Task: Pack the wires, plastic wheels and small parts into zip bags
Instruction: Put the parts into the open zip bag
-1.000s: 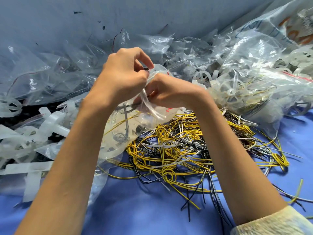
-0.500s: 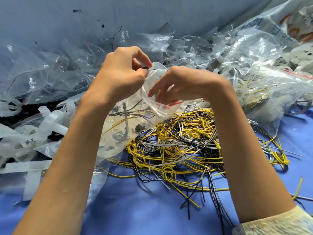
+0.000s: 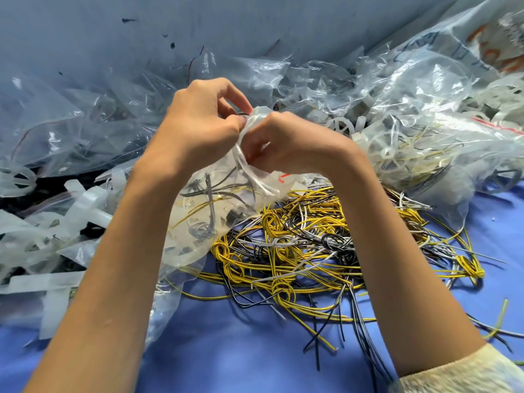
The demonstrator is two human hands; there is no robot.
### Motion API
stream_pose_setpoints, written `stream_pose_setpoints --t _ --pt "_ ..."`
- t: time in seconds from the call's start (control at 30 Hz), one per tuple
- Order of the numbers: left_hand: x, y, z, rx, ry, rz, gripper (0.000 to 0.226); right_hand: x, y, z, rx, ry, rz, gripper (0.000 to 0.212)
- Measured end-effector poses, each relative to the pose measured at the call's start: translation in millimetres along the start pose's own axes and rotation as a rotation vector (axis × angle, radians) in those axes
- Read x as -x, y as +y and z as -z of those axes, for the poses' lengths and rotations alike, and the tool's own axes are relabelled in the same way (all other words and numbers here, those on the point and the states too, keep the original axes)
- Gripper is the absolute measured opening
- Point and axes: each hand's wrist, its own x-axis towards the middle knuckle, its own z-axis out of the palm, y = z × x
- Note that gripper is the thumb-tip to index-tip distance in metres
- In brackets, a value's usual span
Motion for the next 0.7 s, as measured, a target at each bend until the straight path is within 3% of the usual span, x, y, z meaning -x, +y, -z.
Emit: stream_pose_setpoints --t 0.07,0.2,0.37,0.57,0.7 --pt "0 0 0 0.001 -0.002 -0.003 0.014 -4 0 -5 0.07 -0.105 0.008 0.013" --pt "0 -1 1 -0.003 0.004 -0.001 0.014 -2 3 -1 -0.006 -0.253 -0.034 0.031" --pt "-1 -2 4 0.007 0.016 0.014 0.011 7 18 15 -0.262 -0.115 -0.117 0.047" --pt "0 -1 3 0.005 0.011 0.02 0.008 6 8 9 0.054 -0.162 -0.047 0.023" --pt "0 -1 3 0.009 0.022 0.018 0.008 6 5 10 -0.044 -0.167 -0.089 0.018"
